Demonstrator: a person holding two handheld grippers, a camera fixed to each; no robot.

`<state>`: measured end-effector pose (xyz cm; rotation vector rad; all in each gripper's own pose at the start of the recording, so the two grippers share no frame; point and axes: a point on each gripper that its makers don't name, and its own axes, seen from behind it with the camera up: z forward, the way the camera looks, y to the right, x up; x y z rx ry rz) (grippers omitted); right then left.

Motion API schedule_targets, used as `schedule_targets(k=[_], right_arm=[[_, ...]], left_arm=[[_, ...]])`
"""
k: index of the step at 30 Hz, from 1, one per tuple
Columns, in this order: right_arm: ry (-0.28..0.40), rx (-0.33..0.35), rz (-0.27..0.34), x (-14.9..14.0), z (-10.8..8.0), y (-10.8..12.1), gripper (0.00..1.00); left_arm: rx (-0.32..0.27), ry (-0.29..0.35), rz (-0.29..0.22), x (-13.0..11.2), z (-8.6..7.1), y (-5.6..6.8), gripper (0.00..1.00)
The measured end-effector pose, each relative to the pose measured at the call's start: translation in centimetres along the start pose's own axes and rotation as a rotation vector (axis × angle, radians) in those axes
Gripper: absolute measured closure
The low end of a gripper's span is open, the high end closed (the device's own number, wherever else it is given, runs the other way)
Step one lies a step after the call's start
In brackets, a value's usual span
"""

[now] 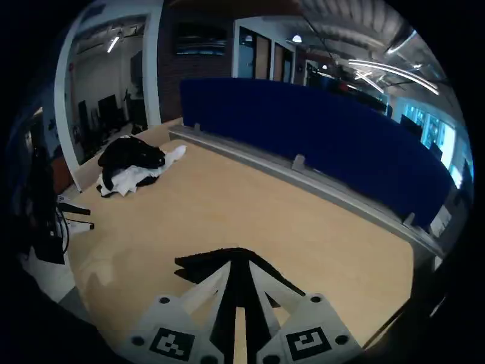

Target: Fold towel

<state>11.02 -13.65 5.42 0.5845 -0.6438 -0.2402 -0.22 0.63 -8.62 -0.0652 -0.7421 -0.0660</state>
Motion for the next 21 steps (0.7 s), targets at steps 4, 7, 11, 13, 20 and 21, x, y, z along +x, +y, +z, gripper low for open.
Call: schedule_targets(k=[4,7,11,13,20,21], right_arm=[[-0.02,-0.034,0.003,-1.0,-1.1,2.8,0.94],[-0.034,-0.055,0.007,-1.7,-1.7,4.8,0.94],[-0.051,-0.075,0.008,-2.6,-2.2,7.1,0.94],[-0.056,-0.083,0.011,-2.9,-2.4,8.2,0.94],[-0.068,-0.101,0.03,-3.8,-2.3,10.8,0.94],[-0.071,-0.103,0.031,-4.0,-2.2,11.1,0.94]], left_arm=[[-0.004,-0.001,0.005,0.0,0.2,0.5,0.13],[-0.005,-0.003,0.011,0.0,0.3,0.8,0.14],[-0.005,-0.005,0.018,0.0,0.4,1.1,0.14],[-0.004,-0.005,0.018,0.0,0.5,1.2,0.13],[0.003,-0.016,0.017,-0.3,0.4,1.4,0.14],[0.004,-0.017,0.018,-0.3,0.4,1.3,0.13]])
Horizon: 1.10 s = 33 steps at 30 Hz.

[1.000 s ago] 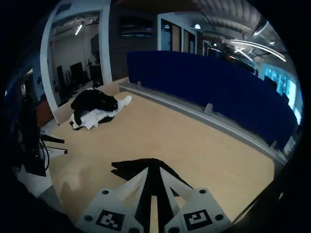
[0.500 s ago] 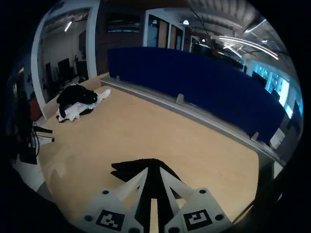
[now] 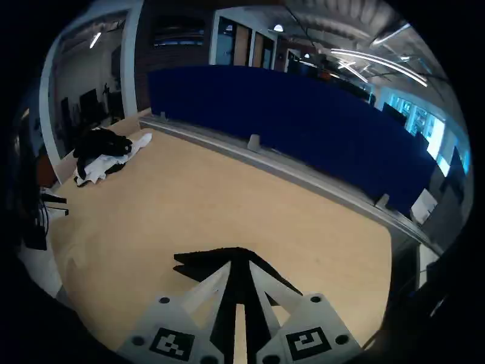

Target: Fold towel

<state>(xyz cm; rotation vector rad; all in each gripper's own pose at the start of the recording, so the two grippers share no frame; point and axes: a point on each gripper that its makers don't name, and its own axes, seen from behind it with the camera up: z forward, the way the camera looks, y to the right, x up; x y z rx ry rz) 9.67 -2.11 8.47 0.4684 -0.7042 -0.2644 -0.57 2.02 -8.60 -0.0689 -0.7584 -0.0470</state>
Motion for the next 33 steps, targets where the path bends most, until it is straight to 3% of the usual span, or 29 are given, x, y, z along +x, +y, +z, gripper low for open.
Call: schedule_targets(k=[18,24,33], right_arm=[[-0.023,-0.05,0.022,-0.4,2.5,5.9,0.94],[-0.03,-0.05,0.026,-0.6,3.6,6.7,0.94],[-0.089,-0.037,0.074,-5.6,4.1,6.2,0.94]], left_arm=[[0.017,-0.007,0.006,-0.6,-0.2,-0.2,0.13],[0.021,-0.008,0.004,-0.6,-0.3,-0.1,0.14],[0.022,-0.011,0.007,-0.6,-0.3,0.2,0.13]])
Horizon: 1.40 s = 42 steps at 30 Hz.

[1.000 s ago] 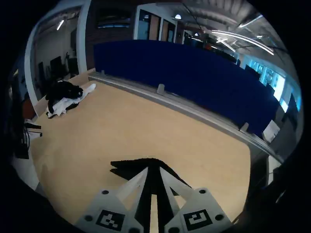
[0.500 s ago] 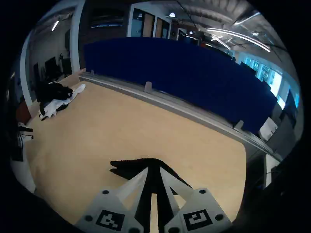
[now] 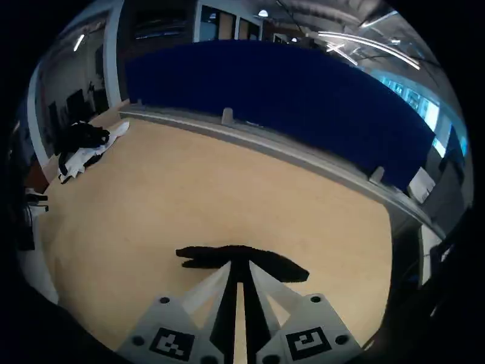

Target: Fold towel

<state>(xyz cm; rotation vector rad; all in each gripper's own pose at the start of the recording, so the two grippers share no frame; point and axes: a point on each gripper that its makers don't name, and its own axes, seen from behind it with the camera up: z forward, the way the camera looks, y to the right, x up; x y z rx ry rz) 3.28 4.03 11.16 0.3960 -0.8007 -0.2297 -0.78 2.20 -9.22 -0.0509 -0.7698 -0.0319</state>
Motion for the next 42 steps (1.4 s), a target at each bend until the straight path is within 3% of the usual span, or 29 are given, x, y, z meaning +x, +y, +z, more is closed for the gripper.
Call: schedule_targets(k=[11,21,28,42], right_arm=[[-0.05,0.013,0.106,-7.7,-1.5,-0.5,0.94],[-0.151,0.066,0.052,-14.0,-1.7,-3.2,0.94],[-0.222,0.026,0.064,-17.1,-1.6,-2.2,0.94],[-0.288,-0.081,0.136,-20.0,-1.1,1.1,0.94]], left_arm=[[-0.003,-0.009,0.015,0.0,0.6,0.4,0.14],[-0.011,-0.009,0.021,0.3,0.7,1.1,0.14],[-0.011,-0.01,0.023,0.2,0.5,1.1,0.14],[-0.01,-0.009,0.025,0.4,0.4,1.1,0.14]])
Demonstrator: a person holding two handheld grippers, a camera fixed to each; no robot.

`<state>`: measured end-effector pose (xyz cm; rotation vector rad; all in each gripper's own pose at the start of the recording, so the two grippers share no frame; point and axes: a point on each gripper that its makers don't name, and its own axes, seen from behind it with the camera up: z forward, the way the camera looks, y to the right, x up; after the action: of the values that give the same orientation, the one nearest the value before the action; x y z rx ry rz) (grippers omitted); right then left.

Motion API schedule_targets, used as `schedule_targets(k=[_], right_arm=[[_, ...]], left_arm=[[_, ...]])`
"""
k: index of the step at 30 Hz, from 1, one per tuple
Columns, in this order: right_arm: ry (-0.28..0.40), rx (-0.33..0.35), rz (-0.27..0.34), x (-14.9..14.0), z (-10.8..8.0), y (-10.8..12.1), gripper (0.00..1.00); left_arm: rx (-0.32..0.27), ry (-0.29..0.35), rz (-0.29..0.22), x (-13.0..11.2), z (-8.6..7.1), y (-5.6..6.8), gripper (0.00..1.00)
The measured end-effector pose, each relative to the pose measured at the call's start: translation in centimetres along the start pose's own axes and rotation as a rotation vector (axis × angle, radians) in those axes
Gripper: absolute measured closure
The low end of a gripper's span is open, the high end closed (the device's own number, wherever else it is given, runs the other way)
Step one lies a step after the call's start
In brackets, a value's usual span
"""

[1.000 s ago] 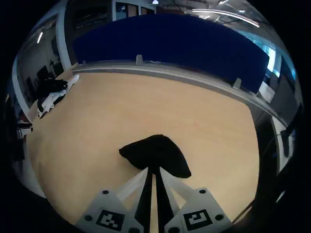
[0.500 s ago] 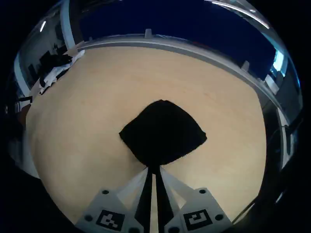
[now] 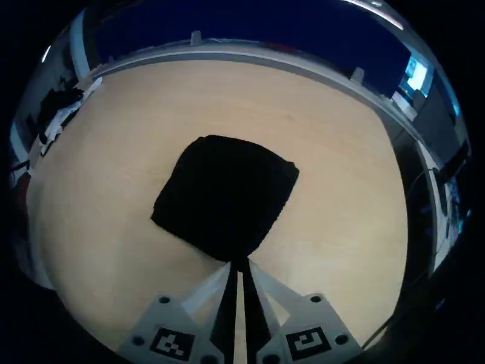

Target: Fold towel

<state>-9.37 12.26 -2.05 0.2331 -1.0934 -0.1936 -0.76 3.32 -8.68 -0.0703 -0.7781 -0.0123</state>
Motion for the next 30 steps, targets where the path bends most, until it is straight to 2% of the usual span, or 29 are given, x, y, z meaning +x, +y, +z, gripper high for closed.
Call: schedule_targets(k=[24,30], right_arm=[[-0.064,-0.065,0.025,-1.9,1.2,2.0,0.94],[-0.06,-0.07,0.027,-1.9,1.2,2.0,0.94]], left_arm=[[0.001,-0.002,0.002,-0.2,0.2,-0.2,0.13],[0.002,-0.002,0.005,-0.1,0.2,-0.3,0.14]])
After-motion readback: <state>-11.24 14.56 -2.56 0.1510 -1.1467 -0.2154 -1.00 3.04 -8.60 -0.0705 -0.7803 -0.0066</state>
